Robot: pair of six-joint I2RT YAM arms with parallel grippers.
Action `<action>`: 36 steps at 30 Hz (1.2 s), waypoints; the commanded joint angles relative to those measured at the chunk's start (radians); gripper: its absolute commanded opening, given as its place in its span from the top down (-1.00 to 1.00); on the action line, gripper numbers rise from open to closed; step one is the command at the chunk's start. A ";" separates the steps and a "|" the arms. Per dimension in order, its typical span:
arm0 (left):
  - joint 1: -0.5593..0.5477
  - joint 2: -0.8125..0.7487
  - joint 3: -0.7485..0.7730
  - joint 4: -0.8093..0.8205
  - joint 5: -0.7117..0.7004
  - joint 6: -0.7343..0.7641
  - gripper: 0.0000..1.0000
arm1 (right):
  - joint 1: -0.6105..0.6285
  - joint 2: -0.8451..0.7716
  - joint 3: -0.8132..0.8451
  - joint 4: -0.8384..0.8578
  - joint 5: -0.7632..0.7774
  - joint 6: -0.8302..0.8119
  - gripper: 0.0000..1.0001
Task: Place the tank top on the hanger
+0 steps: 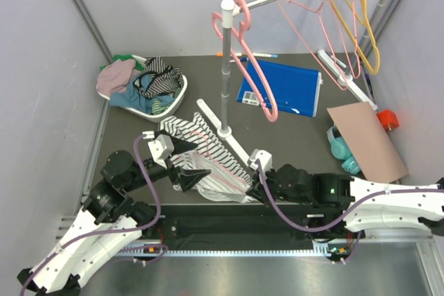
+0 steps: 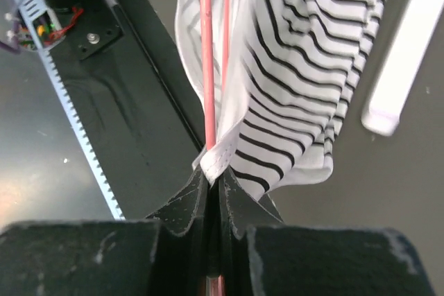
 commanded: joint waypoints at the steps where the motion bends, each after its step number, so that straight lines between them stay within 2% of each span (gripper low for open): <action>1: -0.001 0.012 0.054 0.063 -0.056 -0.022 -0.97 | -0.002 -0.133 -0.078 -0.010 0.133 0.182 1.00; 5: -0.001 0.009 0.059 0.055 -0.114 -0.024 -0.98 | -0.002 -0.249 -0.116 -0.078 0.187 0.254 1.00; 13: -0.001 -0.081 0.029 0.058 -0.304 -0.013 -0.98 | -0.002 -0.358 -0.136 -0.225 0.284 0.395 1.00; 19: -0.003 -0.083 0.028 0.052 -0.318 -0.009 -0.98 | -0.002 -0.447 -0.121 -0.382 0.386 0.522 1.00; 22: -0.001 -0.077 0.031 0.050 -0.315 -0.009 -0.98 | -0.003 -0.489 -0.103 -0.403 0.441 0.547 1.00; 29: -0.001 -0.077 0.028 0.049 -0.300 -0.010 -0.98 | -0.012 -0.461 -0.041 -0.468 0.540 0.561 1.00; 36: -0.001 -0.083 0.028 0.052 -0.292 -0.016 -0.98 | -0.029 -0.452 0.058 -0.481 0.627 0.503 1.00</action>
